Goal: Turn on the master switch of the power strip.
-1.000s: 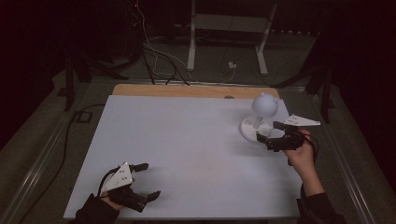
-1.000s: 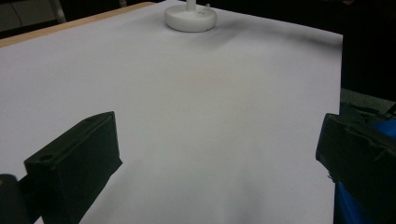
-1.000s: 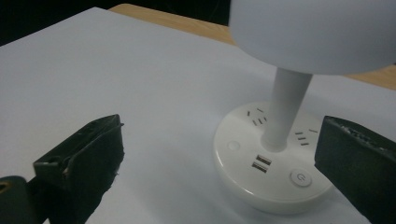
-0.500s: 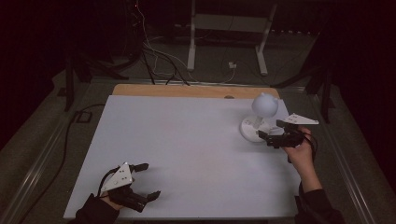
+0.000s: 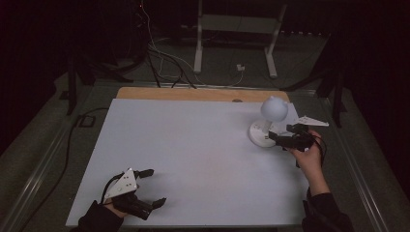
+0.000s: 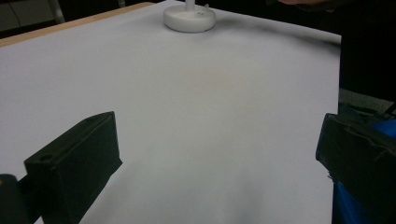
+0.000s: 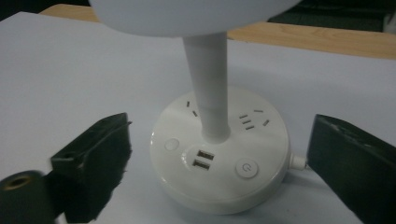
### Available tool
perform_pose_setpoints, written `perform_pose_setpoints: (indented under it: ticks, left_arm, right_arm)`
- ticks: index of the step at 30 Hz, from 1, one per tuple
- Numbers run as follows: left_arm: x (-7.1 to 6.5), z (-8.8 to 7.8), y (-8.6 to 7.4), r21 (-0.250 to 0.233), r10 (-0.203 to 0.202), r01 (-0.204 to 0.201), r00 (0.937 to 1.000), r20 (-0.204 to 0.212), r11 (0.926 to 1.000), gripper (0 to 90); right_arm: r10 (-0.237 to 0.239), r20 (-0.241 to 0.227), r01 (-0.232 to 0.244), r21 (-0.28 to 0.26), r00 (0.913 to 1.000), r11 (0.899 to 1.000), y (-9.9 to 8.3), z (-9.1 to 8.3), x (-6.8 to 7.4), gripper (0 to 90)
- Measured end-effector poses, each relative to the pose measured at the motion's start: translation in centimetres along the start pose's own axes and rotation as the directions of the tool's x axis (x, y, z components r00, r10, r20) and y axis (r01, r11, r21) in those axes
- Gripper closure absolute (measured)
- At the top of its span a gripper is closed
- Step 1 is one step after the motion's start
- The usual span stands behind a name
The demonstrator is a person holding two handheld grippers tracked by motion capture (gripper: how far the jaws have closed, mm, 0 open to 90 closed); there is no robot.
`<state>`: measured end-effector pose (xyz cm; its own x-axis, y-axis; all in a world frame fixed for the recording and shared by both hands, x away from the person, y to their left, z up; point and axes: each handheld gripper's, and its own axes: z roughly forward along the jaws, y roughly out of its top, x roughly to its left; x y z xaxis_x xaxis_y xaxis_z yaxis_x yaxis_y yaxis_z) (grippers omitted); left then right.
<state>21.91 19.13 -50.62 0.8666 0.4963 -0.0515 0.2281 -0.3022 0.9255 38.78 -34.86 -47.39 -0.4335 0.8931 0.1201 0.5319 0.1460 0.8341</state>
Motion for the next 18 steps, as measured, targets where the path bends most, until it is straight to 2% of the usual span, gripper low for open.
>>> perform_pose_setpoints:
  ticks: [1, 3, 5, 7, 10, 11, 12, 13, 15, 18]
  left_arm:
    - [0.00, 0.00, 0.00, 0.000, 0.000, 0.000, 1.0000, 0.000, 1.0000, 0.2]
    - [0.00, 0.01, 0.00, 0.000, 0.000, 0.000, 1.0000, 0.000, 1.0000, 0.2]
    - [-0.01, 0.00, 0.00, 0.000, 0.001, -0.001, 1.0000, 0.000, 1.0000, 0.2]
    - [-0.01, -0.01, 0.00, 0.000, 0.001, -0.001, 1.0000, 0.000, 1.0000, 0.2]
    - [-0.01, -0.01, 0.01, 0.000, 0.001, -0.001, 1.0000, 0.000, 1.0000, 0.2]
    - [-0.01, -0.01, 0.01, 0.000, 0.001, -0.001, 1.0000, 0.000, 1.0000, 0.2]
    - [-0.02, 0.00, 0.01, 0.000, 0.001, -0.001, 1.0000, 0.001, 1.0000, 0.2]
    - [-0.02, 0.00, 0.01, 0.000, 0.001, -0.001, 1.0000, 0.000, 1.0000, 0.2]
    - [0.01, 0.02, -0.01, 0.000, 0.000, 0.000, 1.0000, 0.000, 1.0000, 0.2]
    - [-0.04, 0.03, 0.00, 0.003, 0.002, -0.002, 1.0000, 0.000, 1.0000, 0.2]
  right_arm:
    - [0.007, 0.001, -0.007, 0.000, 1.0000, 1.000, -0.04, 0.10, -0.06, 7.4]
    - [0.028, 0.014, -0.028, 0.017, 0.9995, 0.999, -0.08, 0.21, -0.14, 17.0]
    - [0.044, 0.024, -0.045, 0.025, 0.9987, 0.999, -0.15, 0.33, -0.15, 20.9]
    - [0.046, 0.041, -0.048, 0.034, 0.9981, 0.998, -0.26, 0.49, -0.10, 26.8]
    - [0.044, 0.054, -0.046, 0.038, 0.9976, 0.998, -0.35, 0.63, -0.10, 30.8]
    - [0.049, 0.059, -0.052, 0.042, 0.9971, 0.998, -0.38, 0.69, -0.10, 33.9]
    - [0.050, 0.072, -0.054, 0.045, 0.9961, 0.998, -0.46, 0.78, -0.10, 42.1]
    - [0.050, 0.072, -0.054, 0.045, 0.9961, 0.998, -0.46, 0.78, -0.10, 42.1]
    - [0.045, 0.089, -0.050, 0.049, 0.9951, 0.998, -0.55, 0.88, -0.08, 52.5]
    - [0.037, 0.100, -0.042, 0.053, 0.9943, 0.998, -0.69, 1.05, -0.08, 62.1]
